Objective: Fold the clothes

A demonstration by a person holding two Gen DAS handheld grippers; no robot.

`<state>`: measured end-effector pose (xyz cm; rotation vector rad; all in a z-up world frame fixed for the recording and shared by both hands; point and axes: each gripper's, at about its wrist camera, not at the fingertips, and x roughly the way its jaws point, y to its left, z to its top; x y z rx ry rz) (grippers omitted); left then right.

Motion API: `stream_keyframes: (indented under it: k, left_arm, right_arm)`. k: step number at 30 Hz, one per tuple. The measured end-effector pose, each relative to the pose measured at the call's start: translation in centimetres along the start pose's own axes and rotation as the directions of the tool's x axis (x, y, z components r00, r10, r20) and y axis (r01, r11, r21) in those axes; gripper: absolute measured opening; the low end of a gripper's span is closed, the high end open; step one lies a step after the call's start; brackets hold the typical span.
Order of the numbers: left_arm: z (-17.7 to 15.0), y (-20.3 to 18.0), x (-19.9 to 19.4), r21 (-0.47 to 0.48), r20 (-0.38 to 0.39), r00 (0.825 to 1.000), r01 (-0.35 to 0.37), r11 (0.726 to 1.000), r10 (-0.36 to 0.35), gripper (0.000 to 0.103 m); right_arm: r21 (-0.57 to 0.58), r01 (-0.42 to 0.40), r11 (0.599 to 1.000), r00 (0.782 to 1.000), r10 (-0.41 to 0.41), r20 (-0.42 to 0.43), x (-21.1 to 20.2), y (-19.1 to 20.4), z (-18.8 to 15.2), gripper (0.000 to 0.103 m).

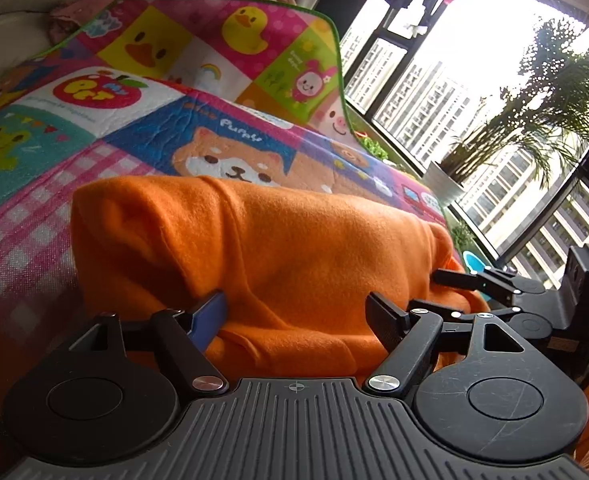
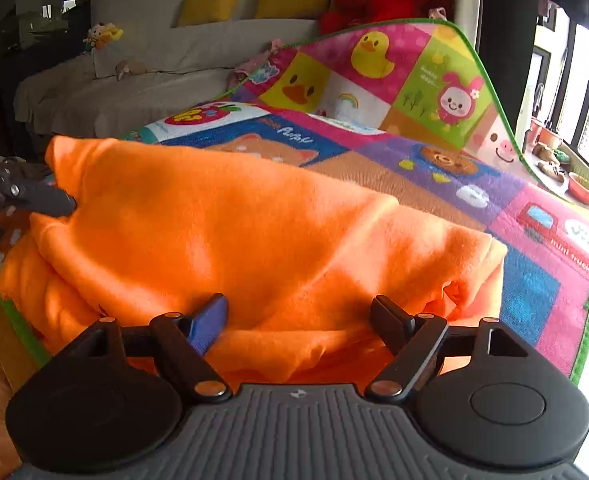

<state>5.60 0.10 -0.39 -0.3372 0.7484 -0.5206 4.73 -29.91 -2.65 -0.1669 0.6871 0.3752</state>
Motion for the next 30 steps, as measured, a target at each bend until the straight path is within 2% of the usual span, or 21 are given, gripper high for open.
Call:
stream_keyframes:
  k: [3, 6, 8, 10, 13, 16, 21, 22, 25, 30]
  left_arm:
    - [0.5, -0.2, -1.3, 0.014, 0.041, 0.999, -0.031, 0.999, 0.031, 0.088]
    - [1.1, 0.2, -2.5, 0.008, 0.082, 0.993, -0.091, 0.996, 0.091, 0.093]
    - [1.3, 1.0, -3.0, -0.018, 0.088, 0.990, -0.106, 0.994, 0.107, 0.093]
    - [1.4, 1.8, -2.8, -0.049, 0.071, 0.991, -0.111, 0.993, 0.114, 0.093]
    - [1.6, 3.0, -2.6, -0.094, 0.044, 0.991, -0.118, 0.989, 0.123, 0.093]
    - [1.6, 3.3, -1.6, -0.108, 0.020, 0.991, -0.129, 0.986, 0.132, 0.093]
    - [1.6, 3.7, 0.2, -0.119, -0.019, 0.989, -0.150, 0.982, 0.148, 0.094]
    - [1.7, 3.8, 0.6, -0.122, -0.024, 0.988, -0.152, 0.981, 0.150, 0.094]
    - [2.0, 4.1, 1.4, -0.118, -0.031, 0.989, -0.150, 0.982, 0.148, 0.094]
    - [3.3, 4.2, 2.9, -0.091, -0.027, 0.991, -0.136, 0.987, 0.134, 0.094]
  right_arm:
    - [0.007, 0.002, 1.000, 1.000, -0.002, 0.012, -0.1, 0.0, -0.1, 0.080]
    - [0.022, -0.014, 1.000, 0.999, 0.013, 0.031, -0.9, -0.5, 0.4, 0.080]
    - [0.038, -0.030, 0.999, 0.998, 0.028, 0.049, -1.7, -1.1, 0.9, 0.081]
    - [0.119, -0.035, 0.992, 0.996, 0.025, 0.084, -2.6, -2.9, 1.7, 0.084]
    - [0.278, -0.022, 0.960, 0.994, -0.009, 0.111, -3.1, -6.6, 2.4, 0.086]
    - [0.402, 0.023, 0.916, 0.995, -0.058, 0.077, -1.8, -10.0, 2.2, 0.086]
    - [0.503, -0.003, 0.864, 1.000, 0.009, -0.011, 1.7, -12.0, 0.4, 0.086]
    - [0.487, -0.013, 0.873, 1.000, 0.014, 0.001, 1.9, -11.5, 0.2, 0.091]
    - [0.438, -0.093, 0.894, 0.995, 0.093, 0.021, 2.3, -10.4, 0.6, 0.091]
    - [0.391, -0.130, 0.911, 0.991, 0.131, 0.025, 4.0, -9.7, 2.2, 0.082]
